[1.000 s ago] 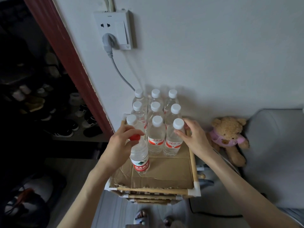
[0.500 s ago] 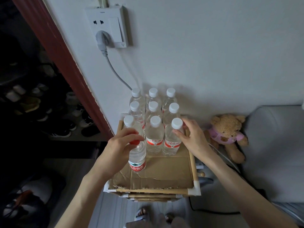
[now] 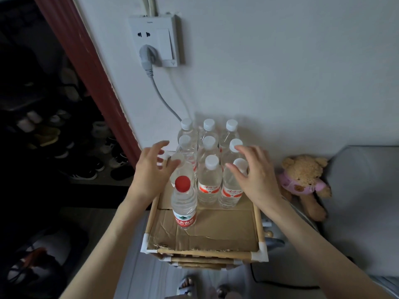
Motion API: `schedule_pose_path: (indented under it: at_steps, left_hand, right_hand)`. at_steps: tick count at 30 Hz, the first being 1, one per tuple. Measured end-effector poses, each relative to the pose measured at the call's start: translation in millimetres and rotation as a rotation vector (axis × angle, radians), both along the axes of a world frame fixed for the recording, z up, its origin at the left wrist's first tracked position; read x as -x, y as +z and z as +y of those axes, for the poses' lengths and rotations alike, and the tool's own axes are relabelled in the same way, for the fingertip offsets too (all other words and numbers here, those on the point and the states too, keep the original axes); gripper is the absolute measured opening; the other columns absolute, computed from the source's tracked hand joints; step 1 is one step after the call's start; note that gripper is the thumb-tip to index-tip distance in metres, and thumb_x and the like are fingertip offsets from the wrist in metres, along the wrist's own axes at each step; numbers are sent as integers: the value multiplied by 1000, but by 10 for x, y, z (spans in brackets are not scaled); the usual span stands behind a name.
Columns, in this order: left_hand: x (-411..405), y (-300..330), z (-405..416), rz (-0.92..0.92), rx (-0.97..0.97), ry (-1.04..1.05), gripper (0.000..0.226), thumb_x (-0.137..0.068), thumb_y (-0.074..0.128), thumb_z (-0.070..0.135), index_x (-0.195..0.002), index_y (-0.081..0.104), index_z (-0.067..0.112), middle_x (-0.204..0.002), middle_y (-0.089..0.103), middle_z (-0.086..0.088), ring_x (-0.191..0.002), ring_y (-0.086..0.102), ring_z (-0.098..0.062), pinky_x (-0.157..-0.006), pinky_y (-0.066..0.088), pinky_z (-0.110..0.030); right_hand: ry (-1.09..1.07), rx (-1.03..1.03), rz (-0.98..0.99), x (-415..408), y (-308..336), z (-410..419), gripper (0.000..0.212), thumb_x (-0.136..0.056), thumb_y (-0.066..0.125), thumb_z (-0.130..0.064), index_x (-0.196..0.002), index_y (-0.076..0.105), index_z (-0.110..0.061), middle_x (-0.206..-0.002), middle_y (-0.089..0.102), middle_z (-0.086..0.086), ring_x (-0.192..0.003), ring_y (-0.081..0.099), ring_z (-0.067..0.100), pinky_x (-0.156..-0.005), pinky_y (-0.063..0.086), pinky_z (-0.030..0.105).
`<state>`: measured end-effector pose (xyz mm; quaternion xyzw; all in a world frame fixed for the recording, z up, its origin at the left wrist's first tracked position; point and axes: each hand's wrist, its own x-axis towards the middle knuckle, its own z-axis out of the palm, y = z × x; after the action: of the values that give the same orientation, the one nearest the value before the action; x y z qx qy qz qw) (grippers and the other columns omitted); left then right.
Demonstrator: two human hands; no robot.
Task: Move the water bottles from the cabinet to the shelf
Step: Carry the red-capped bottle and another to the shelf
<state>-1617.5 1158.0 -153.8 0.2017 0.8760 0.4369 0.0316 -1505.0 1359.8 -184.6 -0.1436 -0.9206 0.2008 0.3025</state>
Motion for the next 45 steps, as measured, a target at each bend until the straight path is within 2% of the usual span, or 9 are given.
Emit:
schedule_pose_path:
  at_steps: [1,3,7,9,15,19,30,39,45]
  left_hand:
    - [57,12,37,-87,74,-34,54,-79,69,28,-129,48,23,-107,51,2,-87,56,-13,-79,45,-17]
    - [110,24,107,-163,192,-106,53,-80,68,29,-129,49,24,-111,59,-2,-94,60,-18,-86,47,-28]
    - [117,35,165,-111,215,-113,38,-80,68,25,-117,59,17,-106,65,-8,-94,60,-19,-82,45,-26]
    - [115,23,160,-98,205,-121,38,-81,68,26,-116,59,15,-103,64,-7,-88,58,-17,-78,42,-24]
    - [103,-13,168,-87,162,-134,37,-82,66,27,-116,58,13,-91,56,0,-86,58,-16,-76,41,-24]
    - [96,-9,174,-78,151,-149,37,-83,65,26,-117,58,14,-93,58,-1,-88,58,-16,-78,42,-23]
    - [95,-70,251,-39,143,-190,36,-82,65,28,-116,59,18,-102,64,-8,-92,60,-19,-80,41,-23]
    - [66,-84,277,-18,116,-191,35,-83,65,27,-115,59,16,-102,63,-6,-93,58,-19,-84,47,-31]
    - [87,-64,284,-99,107,-159,41,-79,69,29,-117,57,20,-99,57,-1,-91,57,-15,-82,44,-25]
  right_hand:
    - [19,-54,-49,61,40,-18,51,-79,49,-53,-112,57,-15,-99,61,5,-92,54,27,-76,44,40]
    - [69,-172,-206,172,91,-50,56,-78,50,-57,-117,56,-17,-102,63,3,-97,55,28,-78,42,42]
    - [120,-263,-392,286,47,-99,59,-79,58,-55,-126,48,-22,-121,61,0,-110,52,26,-87,36,44]
    - [128,-273,-388,303,-3,-119,54,-82,57,-52,-126,48,-23,-121,62,-1,-111,54,24,-86,35,42]
    - [139,-276,-307,288,-44,-116,50,-82,60,-47,-121,54,-17,-99,70,3,-96,63,25,-83,41,36]
    - [163,-256,-301,307,-23,-98,47,-82,60,-46,-118,56,-17,-97,70,4,-97,60,25,-84,39,35]
    - [154,-297,-272,309,-49,-77,44,-74,71,-41,-106,62,-13,-87,72,4,-86,66,25,-74,47,36]
    - [170,-269,-293,313,-93,-25,46,-76,67,-42,-111,59,-14,-96,71,5,-94,63,26,-78,46,39]
    - [177,-232,-302,314,-73,-19,49,-76,68,-44,-115,57,-17,-104,70,5,-100,62,27,-85,44,40]
